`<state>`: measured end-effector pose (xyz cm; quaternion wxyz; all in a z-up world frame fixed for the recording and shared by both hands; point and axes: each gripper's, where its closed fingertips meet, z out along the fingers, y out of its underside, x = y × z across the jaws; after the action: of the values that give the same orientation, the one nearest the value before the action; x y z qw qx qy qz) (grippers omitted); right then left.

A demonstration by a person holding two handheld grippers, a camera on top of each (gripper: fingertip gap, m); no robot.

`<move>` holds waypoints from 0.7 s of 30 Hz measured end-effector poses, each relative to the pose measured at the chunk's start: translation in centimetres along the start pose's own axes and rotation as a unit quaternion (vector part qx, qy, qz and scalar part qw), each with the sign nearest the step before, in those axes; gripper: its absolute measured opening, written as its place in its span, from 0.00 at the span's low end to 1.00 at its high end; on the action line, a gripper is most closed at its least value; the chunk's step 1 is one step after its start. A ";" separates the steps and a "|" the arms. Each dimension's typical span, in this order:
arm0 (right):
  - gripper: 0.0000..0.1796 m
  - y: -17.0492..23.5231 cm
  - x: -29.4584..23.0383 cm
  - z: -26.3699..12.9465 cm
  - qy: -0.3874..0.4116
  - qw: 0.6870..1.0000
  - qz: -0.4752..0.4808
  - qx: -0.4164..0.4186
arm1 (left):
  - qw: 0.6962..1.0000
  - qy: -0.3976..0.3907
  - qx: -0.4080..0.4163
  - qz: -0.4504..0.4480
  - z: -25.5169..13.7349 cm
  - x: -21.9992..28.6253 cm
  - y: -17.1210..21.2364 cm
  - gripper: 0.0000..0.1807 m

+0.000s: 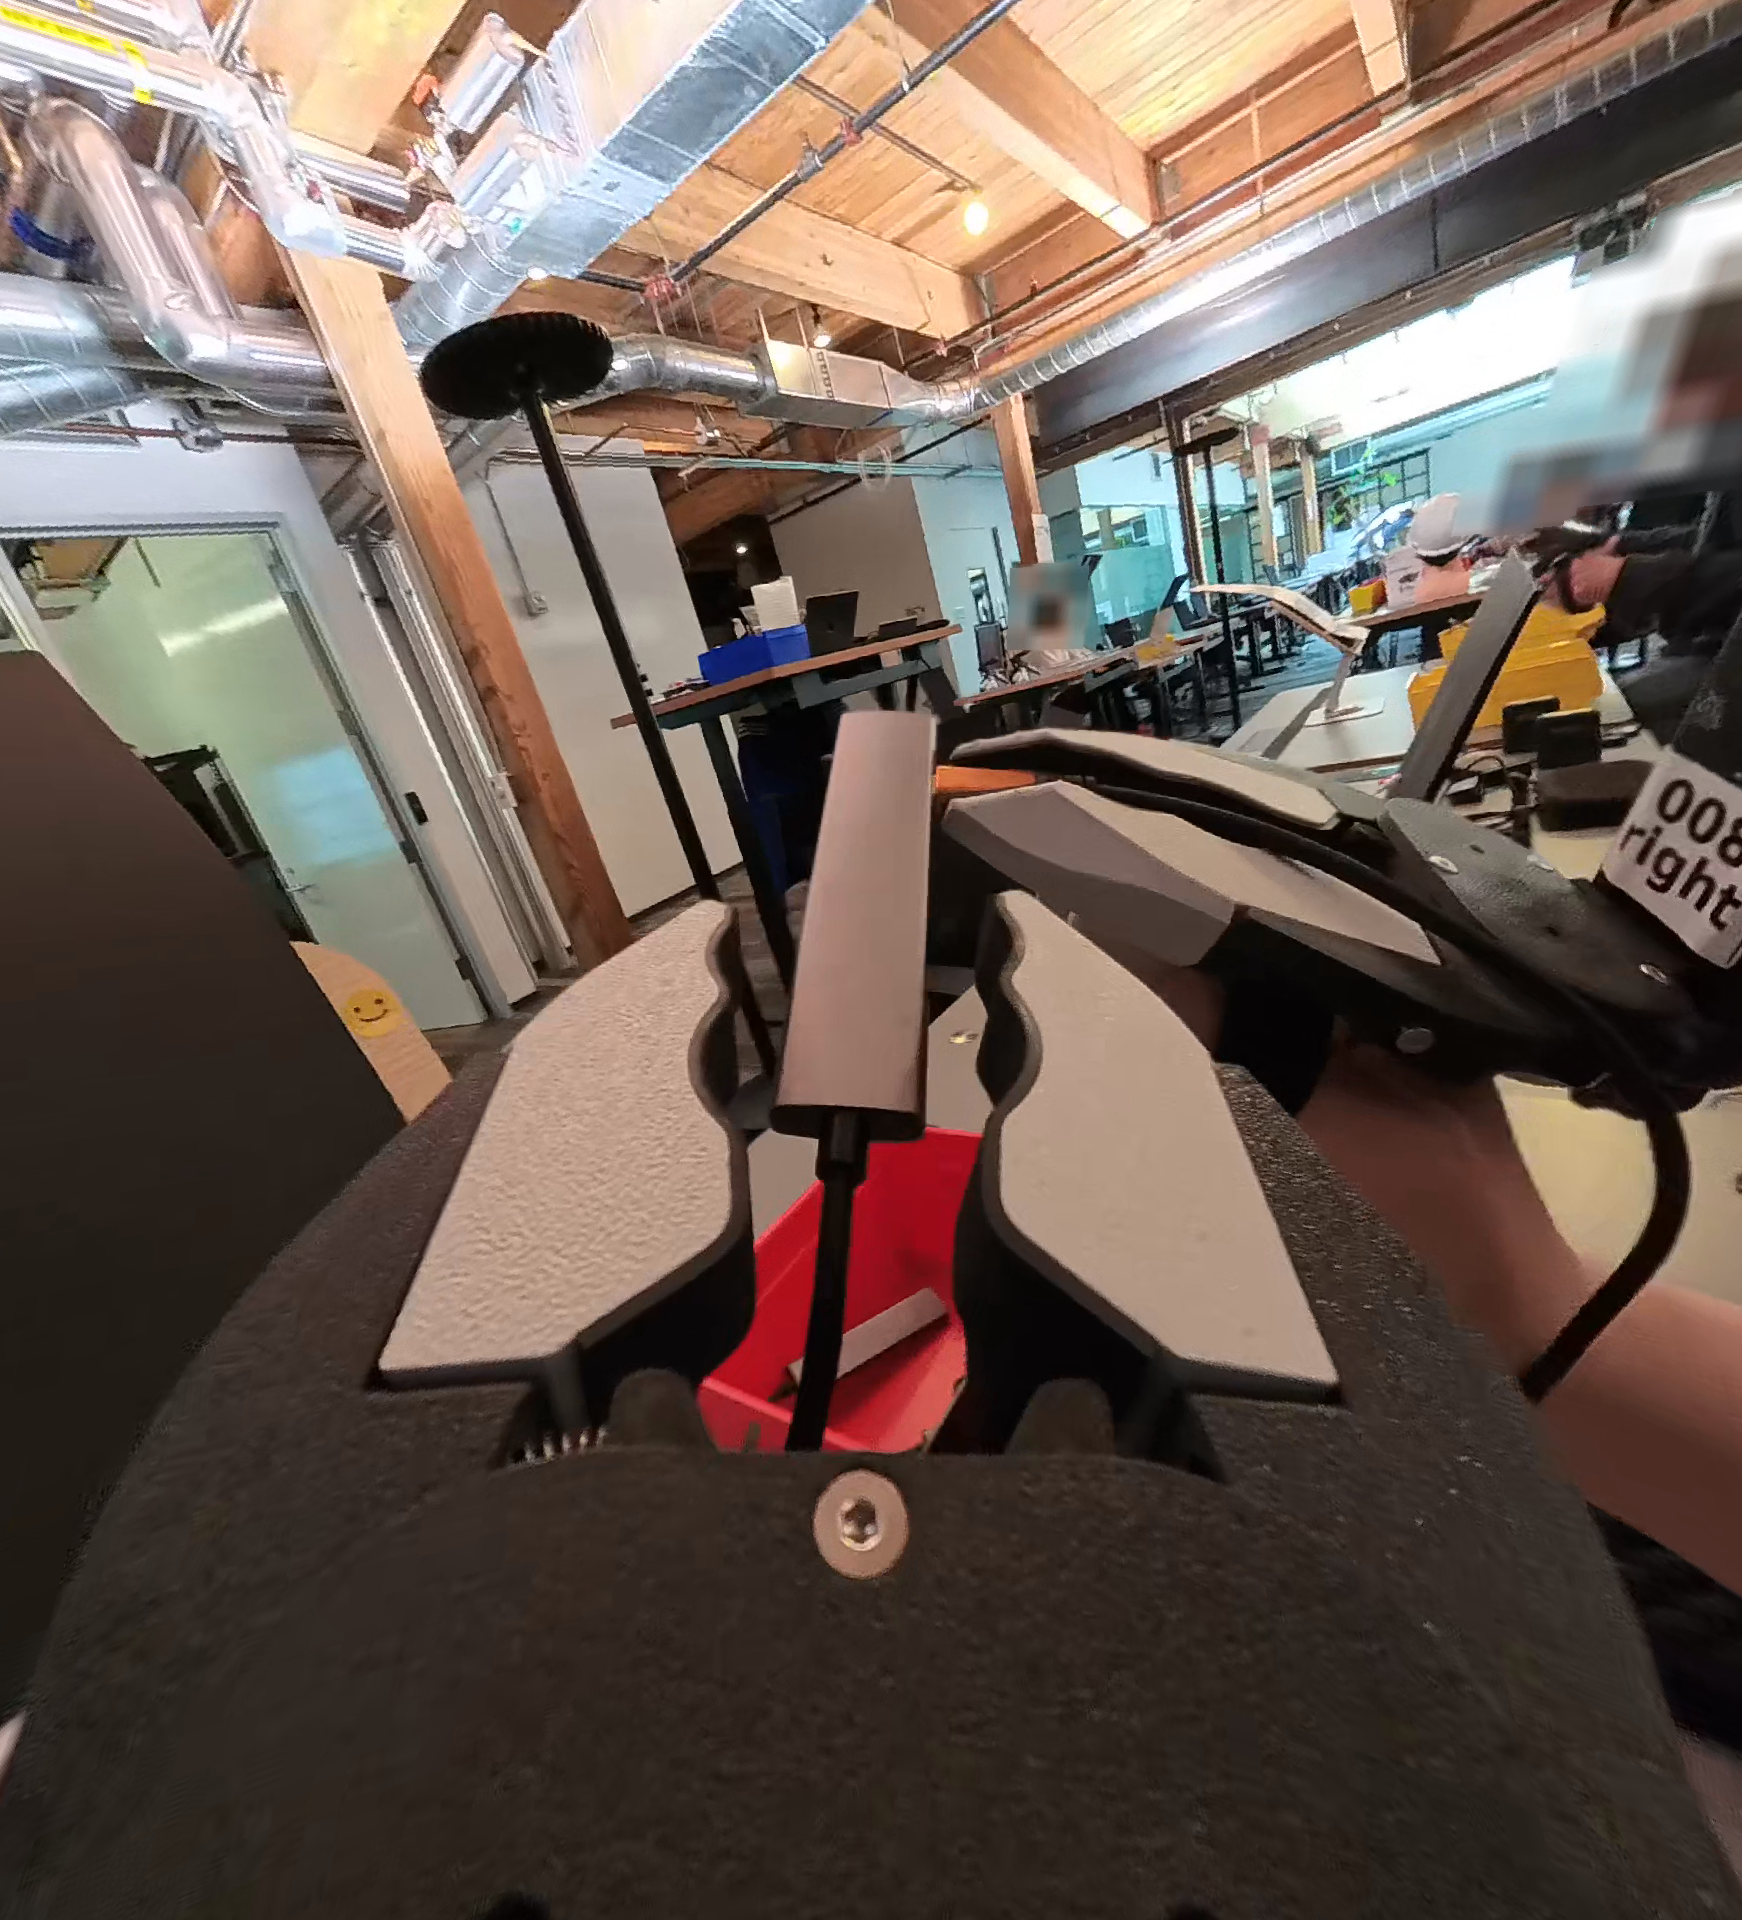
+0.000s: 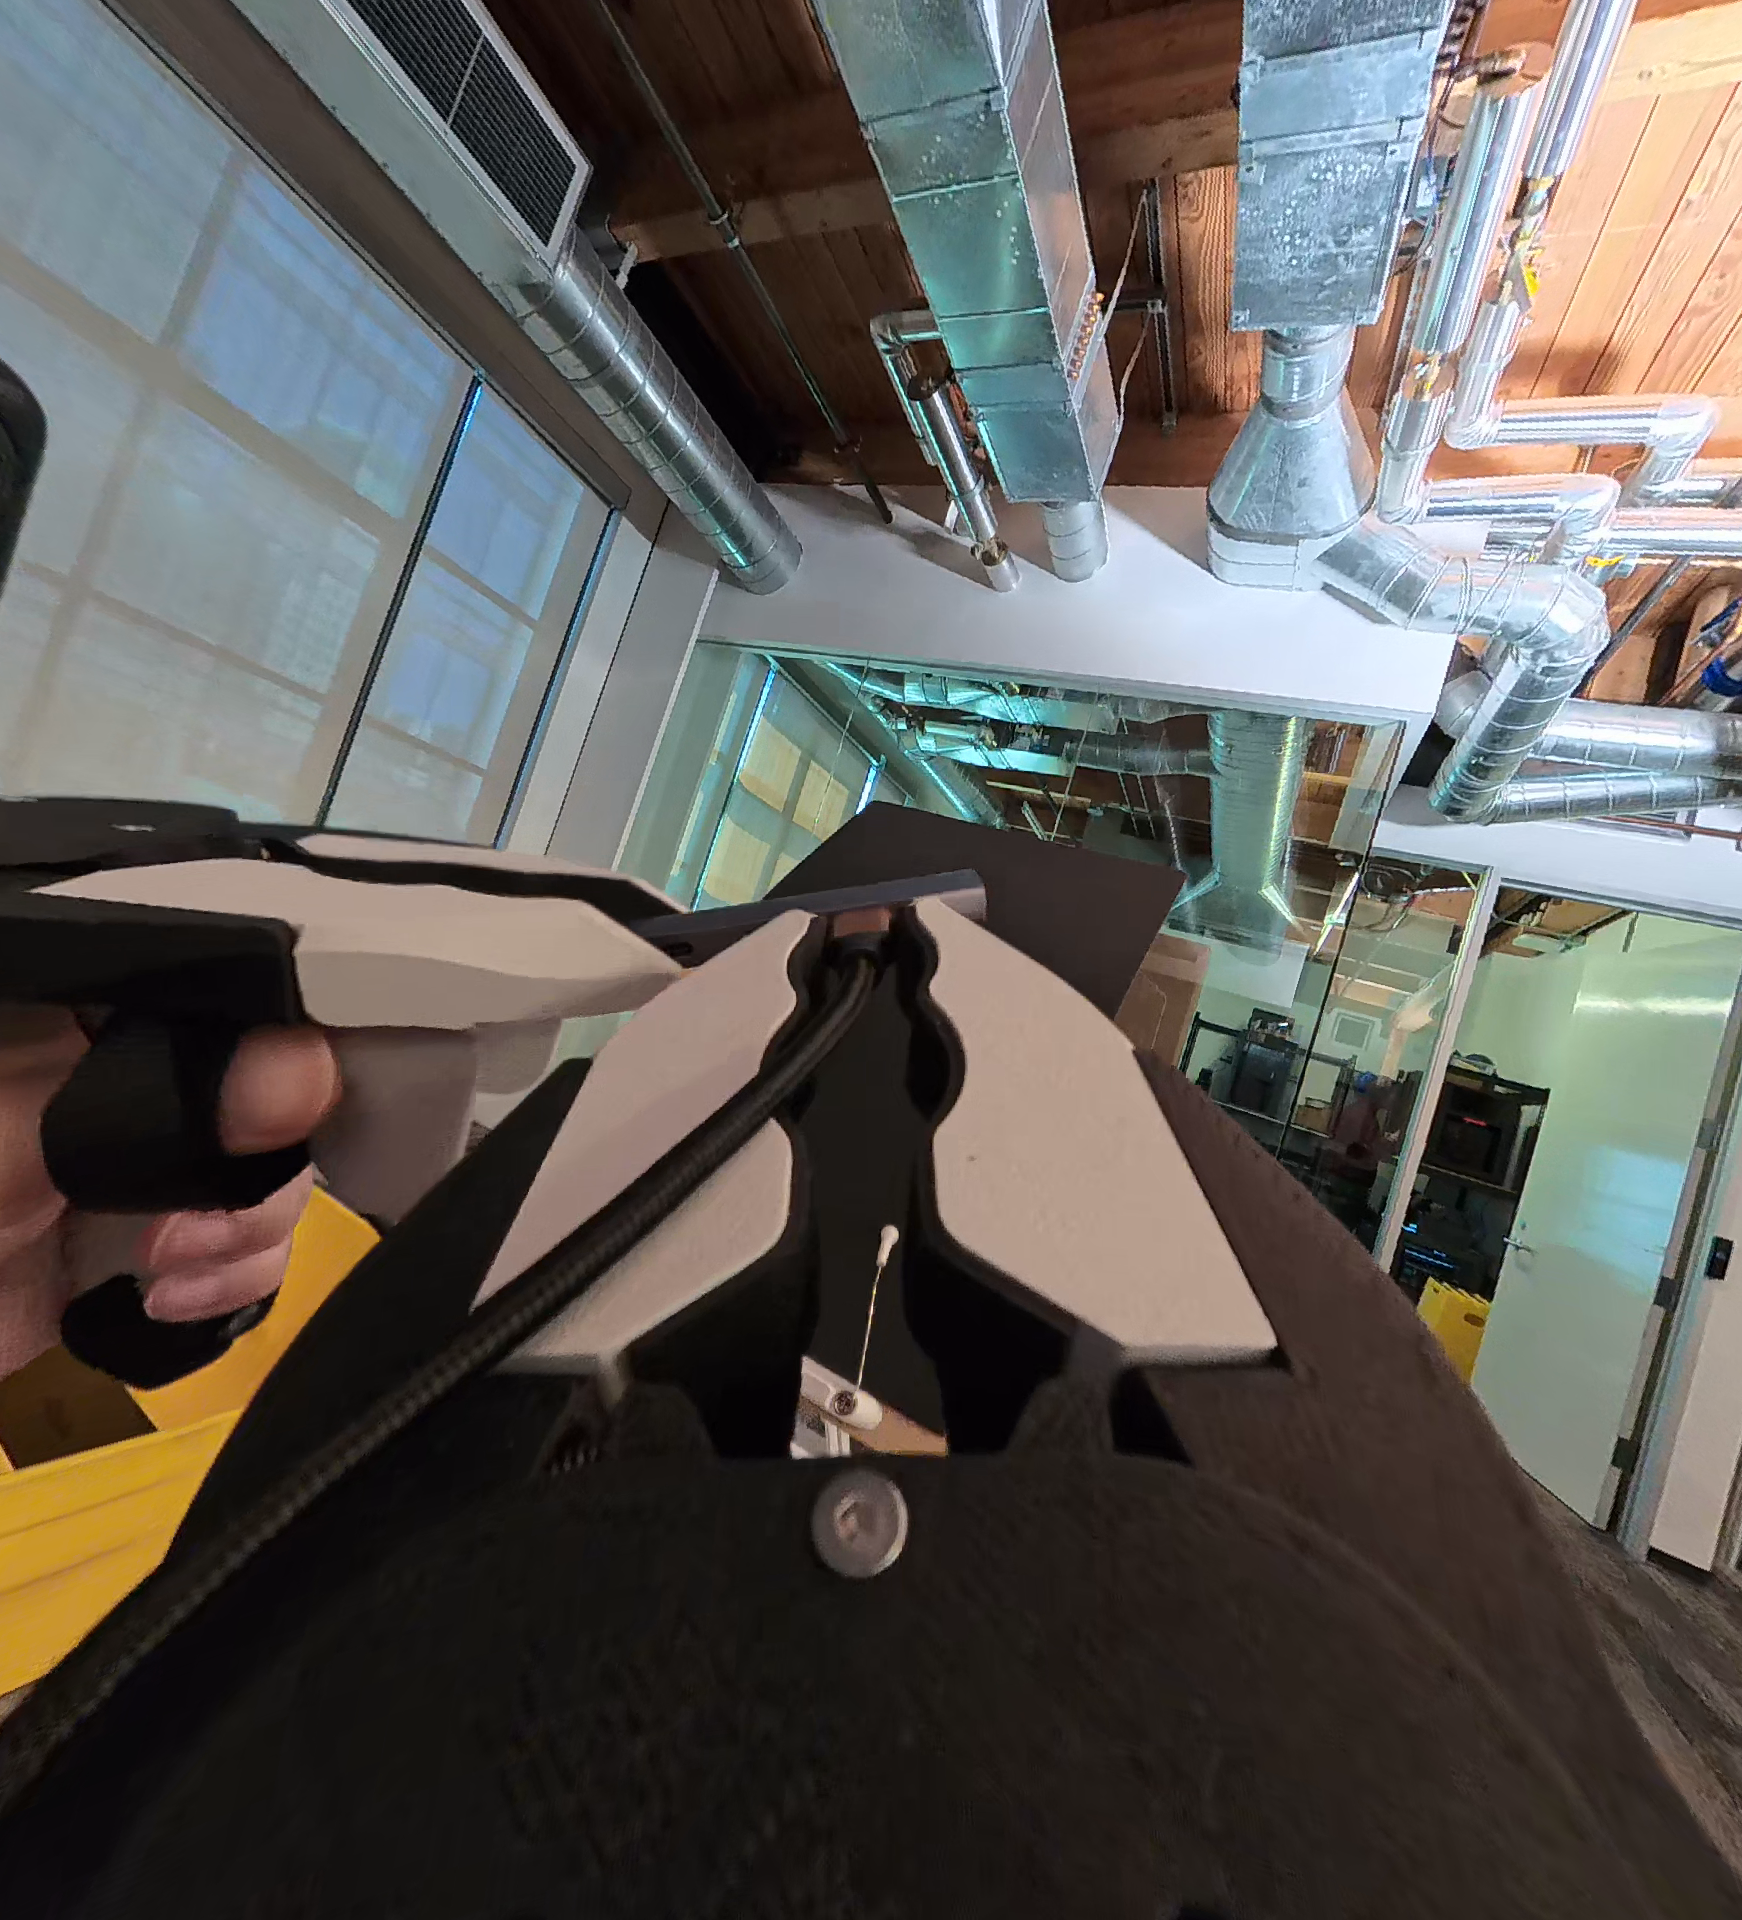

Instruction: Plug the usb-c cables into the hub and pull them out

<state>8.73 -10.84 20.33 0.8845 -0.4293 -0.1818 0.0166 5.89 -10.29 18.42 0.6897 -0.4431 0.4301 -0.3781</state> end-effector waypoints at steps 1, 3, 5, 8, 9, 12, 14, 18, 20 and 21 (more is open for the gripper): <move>0.07 -0.1 0.0 -0.1 0.002 1.000 -0.001 0.002 | 1.000 0.002 0.001 -0.010 0.1 0.1 0.1 0.22; 0.07 -0.4 0.0 -0.2 0.006 1.000 -0.002 0.011 | 1.000 -0.010 0.013 -0.020 0.2 -0.1 -0.1 0.20; 0.07 -0.4 0.0 -0.3 0.010 1.000 -0.005 0.016 | 0.999 -0.024 0.021 -0.013 0.3 -0.2 -0.1 0.19; 0.07 -0.3 -0.1 -0.3 0.008 1.000 0.005 0.021 | 0.999 -0.044 0.018 0.005 0.6 -0.2 0.1 0.18; 0.07 -0.3 -0.2 -0.3 0.006 1.000 0.005 0.023 | 0.999 -0.049 0.008 0.009 0.8 -0.2 0.5 0.18; 0.08 -0.3 -0.5 -0.3 0.010 1.000 -0.013 0.027 | 0.998 -0.055 -0.003 0.007 1.2 -0.3 1.3 0.18; 0.08 -0.4 -0.5 -0.3 0.009 1.000 -0.008 0.029 | 0.999 -0.048 0.010 0.003 1.3 -0.3 1.3 0.17; 0.08 -0.4 -0.4 -0.4 0.004 0.999 0.005 0.039 | 0.999 -0.039 0.034 0.012 1.3 0.1 0.8 0.16; 0.08 -0.5 -0.4 -0.5 0.002 0.999 0.002 0.042 | 0.999 -0.030 0.038 0.003 1.2 0.2 0.6 0.16; 0.08 -0.6 -0.5 -0.5 0.002 0.999 -0.001 0.043 | 0.999 -0.023 0.040 -0.003 1.2 0.3 0.6 0.16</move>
<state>8.36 -11.67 20.38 0.9026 -0.3904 -0.1799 0.0231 7.14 -10.01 18.10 0.7156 -0.4252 0.3968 -0.3869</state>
